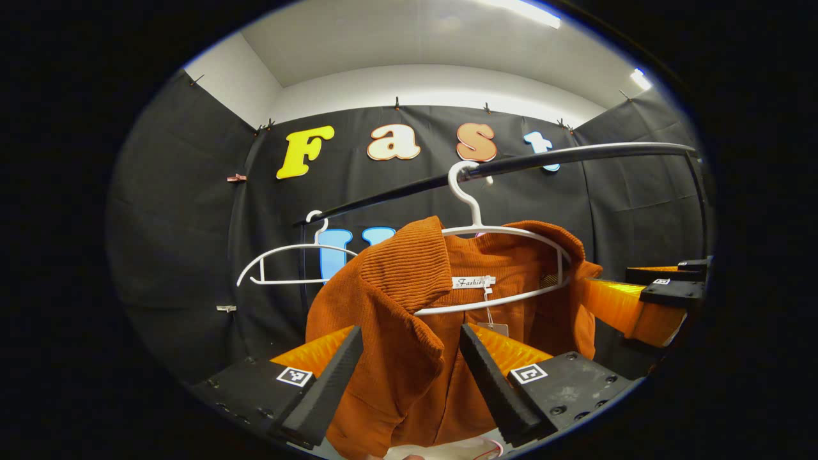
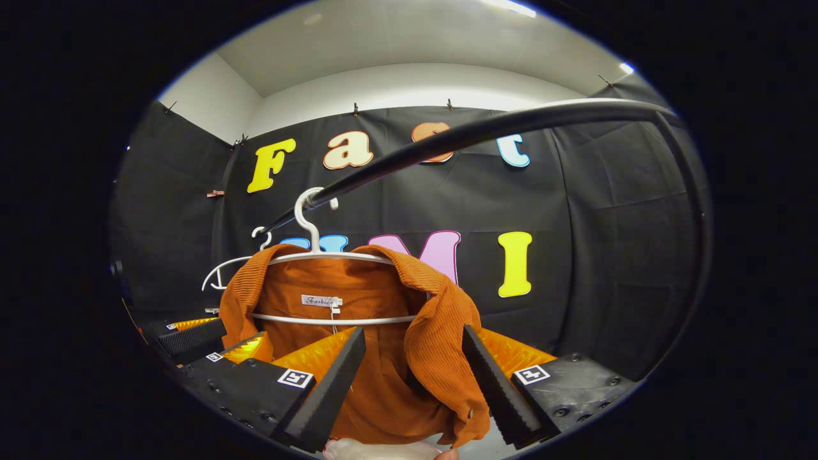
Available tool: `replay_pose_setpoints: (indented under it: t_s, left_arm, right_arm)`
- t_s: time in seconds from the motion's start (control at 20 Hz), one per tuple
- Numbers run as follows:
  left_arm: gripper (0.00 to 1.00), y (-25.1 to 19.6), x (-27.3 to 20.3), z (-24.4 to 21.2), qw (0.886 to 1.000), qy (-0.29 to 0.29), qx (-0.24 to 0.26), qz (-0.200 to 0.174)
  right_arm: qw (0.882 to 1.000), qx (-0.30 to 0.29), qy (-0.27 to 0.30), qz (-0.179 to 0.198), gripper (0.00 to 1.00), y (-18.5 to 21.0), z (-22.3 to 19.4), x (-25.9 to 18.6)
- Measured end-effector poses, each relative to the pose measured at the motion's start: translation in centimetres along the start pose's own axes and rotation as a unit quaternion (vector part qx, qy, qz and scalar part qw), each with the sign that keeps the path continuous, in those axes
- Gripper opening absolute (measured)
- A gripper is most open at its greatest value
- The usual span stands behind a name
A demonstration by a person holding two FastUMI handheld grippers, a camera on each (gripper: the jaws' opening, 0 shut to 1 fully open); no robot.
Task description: Grasp the clothes on the hanger with both hands and then place them into the laundry hamper below.
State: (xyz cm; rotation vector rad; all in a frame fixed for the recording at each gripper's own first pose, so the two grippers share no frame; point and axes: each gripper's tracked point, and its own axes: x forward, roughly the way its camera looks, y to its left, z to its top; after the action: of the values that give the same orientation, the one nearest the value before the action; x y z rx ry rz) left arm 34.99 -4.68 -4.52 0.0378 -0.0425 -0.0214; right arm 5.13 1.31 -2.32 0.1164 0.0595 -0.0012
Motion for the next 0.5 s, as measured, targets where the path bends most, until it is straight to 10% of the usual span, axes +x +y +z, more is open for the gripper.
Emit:
replay_pose_setpoints:
  t_s: [0.3,0.5]
  left_arm:
    - [0.93,0.7,2.6,-1.1,1.0,0.008,0.001,0.02]
    - [0.64,0.0,3.8,-1.6,1.0,0.021,-0.01,0.0]
  right_arm:
    - [1.0,-0.014,-0.004,-0.017,0.96,-1.0,0.0,0.9]
    - [1.0,-0.009,-0.016,-0.006,0.69,-0.4,0.3,1.2]
